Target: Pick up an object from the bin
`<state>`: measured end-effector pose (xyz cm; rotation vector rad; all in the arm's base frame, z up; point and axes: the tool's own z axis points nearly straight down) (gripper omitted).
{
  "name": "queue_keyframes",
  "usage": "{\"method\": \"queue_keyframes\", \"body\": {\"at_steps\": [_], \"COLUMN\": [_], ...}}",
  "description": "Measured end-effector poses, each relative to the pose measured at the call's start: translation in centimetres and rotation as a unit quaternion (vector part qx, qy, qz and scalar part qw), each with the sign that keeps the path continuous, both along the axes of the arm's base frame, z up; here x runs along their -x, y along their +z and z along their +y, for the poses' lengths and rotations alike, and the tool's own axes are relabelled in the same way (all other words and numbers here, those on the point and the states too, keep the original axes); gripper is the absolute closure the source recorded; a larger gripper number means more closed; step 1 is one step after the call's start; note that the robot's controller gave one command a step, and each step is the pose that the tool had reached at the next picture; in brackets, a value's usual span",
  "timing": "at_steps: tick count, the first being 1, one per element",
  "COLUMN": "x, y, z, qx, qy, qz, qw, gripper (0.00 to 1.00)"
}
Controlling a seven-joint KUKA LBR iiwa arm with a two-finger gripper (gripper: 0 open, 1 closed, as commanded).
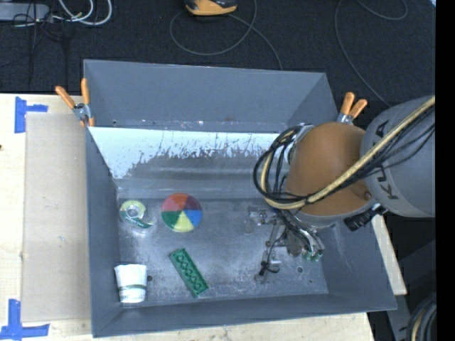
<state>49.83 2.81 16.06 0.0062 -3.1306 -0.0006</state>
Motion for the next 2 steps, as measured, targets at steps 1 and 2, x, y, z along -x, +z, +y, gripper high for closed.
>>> {"method": "queue_keyframes", "body": {"at_steps": [1, 2], "x": [-0.2, 0.1], "y": [0.4, -3.2], "z": [0.0, 6.6], "qx": [0.000, 0.000], "qy": [0.000, 0.037], "qz": [-0.0042, -0.0025], "qw": [1.0000, 0.9993], "gripper": [0.00, 0.00]}}
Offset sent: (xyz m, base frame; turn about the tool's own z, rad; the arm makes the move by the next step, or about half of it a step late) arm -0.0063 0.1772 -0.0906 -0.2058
